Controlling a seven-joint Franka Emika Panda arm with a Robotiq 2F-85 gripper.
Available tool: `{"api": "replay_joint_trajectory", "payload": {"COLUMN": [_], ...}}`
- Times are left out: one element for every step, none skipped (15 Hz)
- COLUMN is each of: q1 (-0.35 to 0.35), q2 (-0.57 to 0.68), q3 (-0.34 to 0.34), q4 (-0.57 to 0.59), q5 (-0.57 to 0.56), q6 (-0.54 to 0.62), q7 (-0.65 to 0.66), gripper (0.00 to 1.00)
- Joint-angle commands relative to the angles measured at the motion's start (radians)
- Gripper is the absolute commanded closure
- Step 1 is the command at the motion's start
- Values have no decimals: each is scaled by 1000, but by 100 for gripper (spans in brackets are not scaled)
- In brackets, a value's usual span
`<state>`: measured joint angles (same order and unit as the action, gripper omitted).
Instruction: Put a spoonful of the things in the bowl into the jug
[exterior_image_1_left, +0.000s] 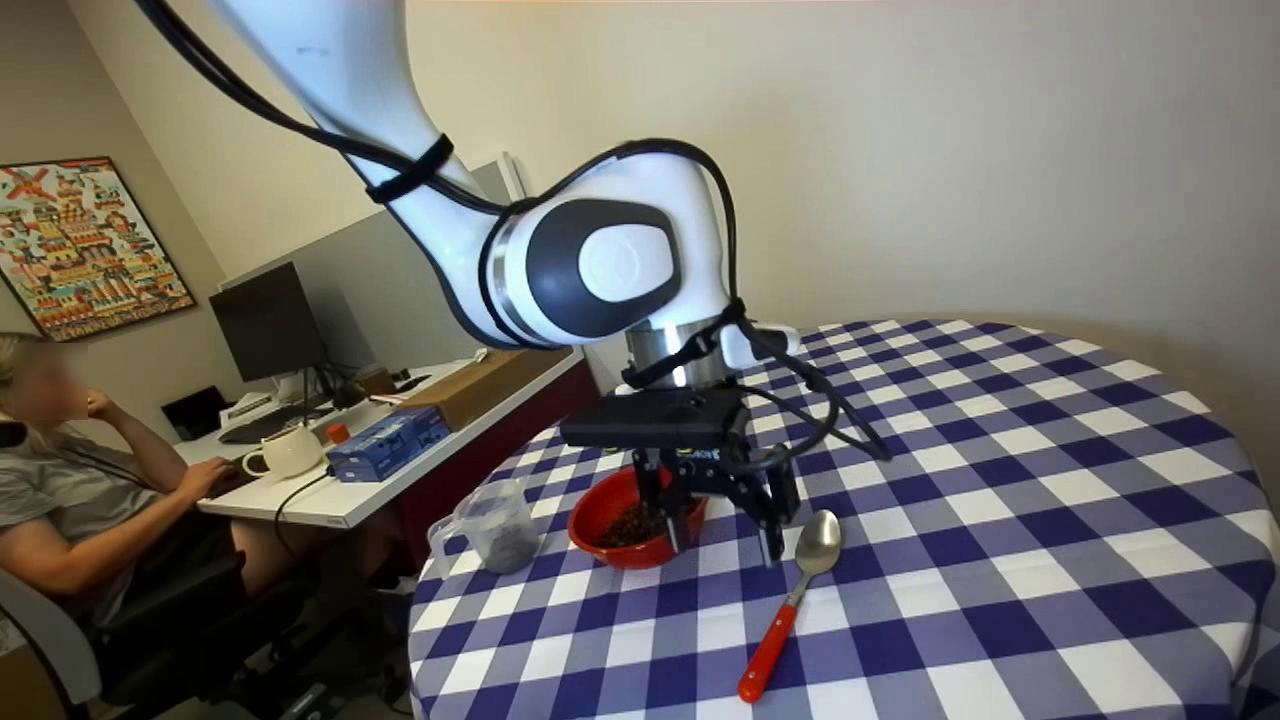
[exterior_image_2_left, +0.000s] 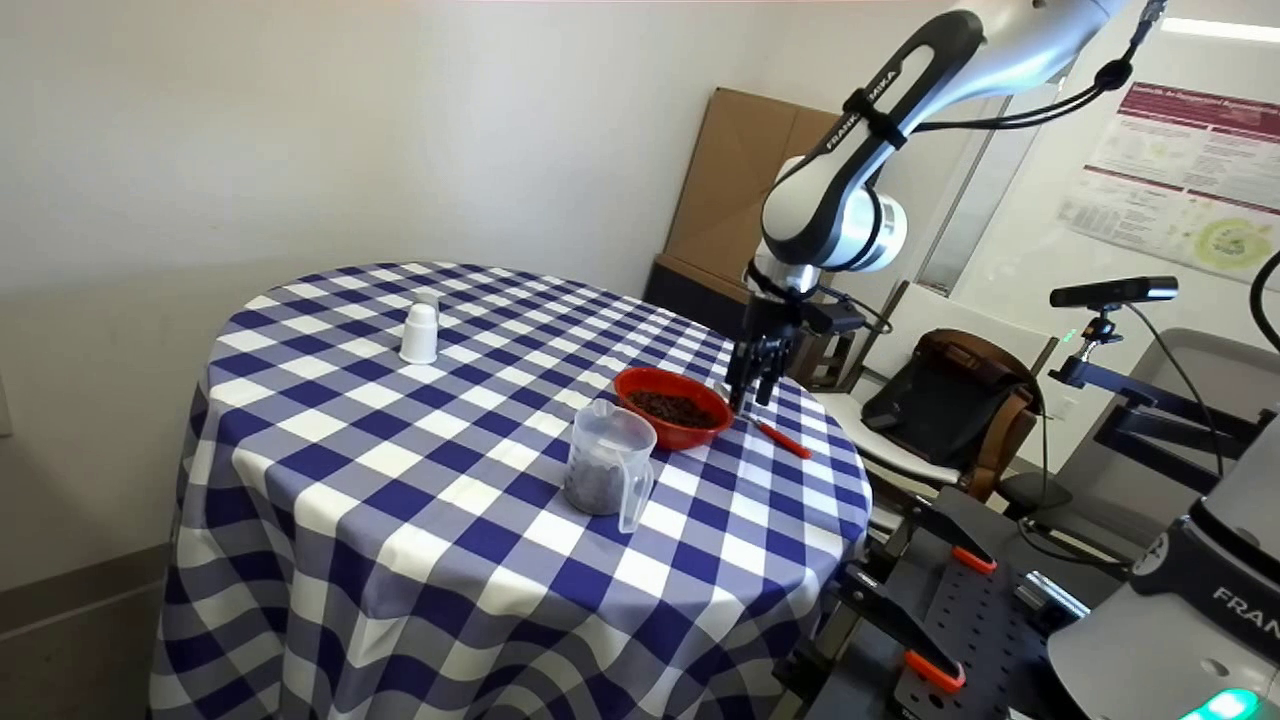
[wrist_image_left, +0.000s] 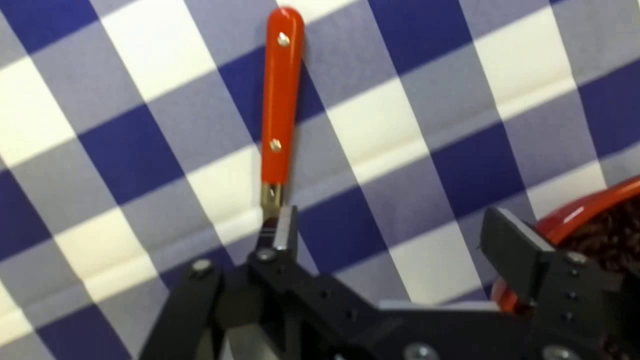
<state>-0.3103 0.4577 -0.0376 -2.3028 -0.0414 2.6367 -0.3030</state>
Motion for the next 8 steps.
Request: {"api": "replay_joint_trajectory", "payload": {"q1": [10, 19, 29, 33, 45, 58, 71, 87], "q2": [-146, -187, -227, -265, -303, -344, -379, -413], "q3": [39, 40, 40, 43, 39, 36, 34, 30], "q4": [-21, -20, -20, -19, -22, -34, -43, -56], "q5": [67, 69, 72, 86, 86, 91, 99, 106], "q6": [33, 33, 27, 16, 8, 7, 8, 8], "q7": [-32, -31, -34, -43, -43, -45, -43, -25], "gripper": [0, 0, 0, 0, 0, 0, 0, 0]}}
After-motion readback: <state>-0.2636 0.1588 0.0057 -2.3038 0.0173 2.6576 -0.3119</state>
